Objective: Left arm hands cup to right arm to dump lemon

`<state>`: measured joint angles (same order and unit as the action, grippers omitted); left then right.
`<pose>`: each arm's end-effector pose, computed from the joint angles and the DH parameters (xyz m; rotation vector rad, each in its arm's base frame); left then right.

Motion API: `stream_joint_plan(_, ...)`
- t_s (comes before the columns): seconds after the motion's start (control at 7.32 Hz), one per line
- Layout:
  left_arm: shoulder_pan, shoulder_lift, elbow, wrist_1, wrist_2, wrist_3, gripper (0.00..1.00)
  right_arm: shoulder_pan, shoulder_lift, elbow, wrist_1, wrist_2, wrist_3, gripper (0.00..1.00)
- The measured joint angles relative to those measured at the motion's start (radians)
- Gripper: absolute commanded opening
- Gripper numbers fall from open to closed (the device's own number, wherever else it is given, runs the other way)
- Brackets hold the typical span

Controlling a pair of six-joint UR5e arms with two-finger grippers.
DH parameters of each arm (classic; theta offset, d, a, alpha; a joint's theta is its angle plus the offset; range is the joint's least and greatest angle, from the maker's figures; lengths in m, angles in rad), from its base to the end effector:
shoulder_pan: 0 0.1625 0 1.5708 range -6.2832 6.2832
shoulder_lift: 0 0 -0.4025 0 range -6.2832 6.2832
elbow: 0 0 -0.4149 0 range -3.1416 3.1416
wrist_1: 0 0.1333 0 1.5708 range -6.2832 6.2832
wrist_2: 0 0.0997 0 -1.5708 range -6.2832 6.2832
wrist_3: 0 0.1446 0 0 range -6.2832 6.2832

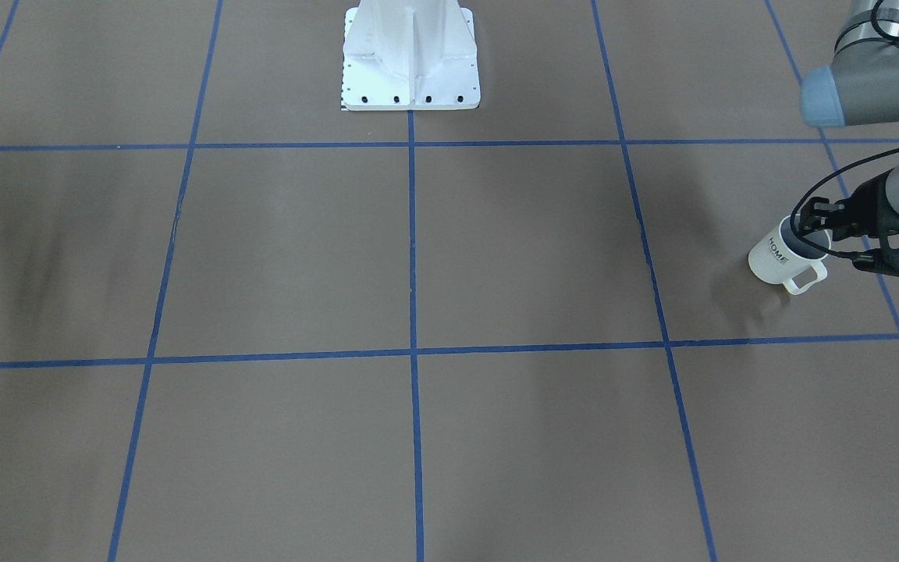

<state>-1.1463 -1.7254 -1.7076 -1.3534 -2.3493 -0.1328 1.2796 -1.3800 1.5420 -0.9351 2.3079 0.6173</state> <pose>0.2043 -0.5292 0.5363 -0.1471 0.7706 0.3055 -0.1469 -0.6158 0.4942 0.3761 -0.9561 0.0031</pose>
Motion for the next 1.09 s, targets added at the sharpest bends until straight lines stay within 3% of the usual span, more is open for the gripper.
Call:
stream_joint_plan(0.55, -0.163, -0.029, -0.019, -0.008, -0.032, 0.002, 1.00, 0.082, -0.094, 0.028, -0.061, 0.079, -0.138, 1.00)
stream_joint_plan(1.09, -0.326, -0.045, 0.052, -0.009, -0.030, 0.132, 1.00, 0.216, -0.103, 0.057, -0.417, 0.112, -0.580, 1.00)
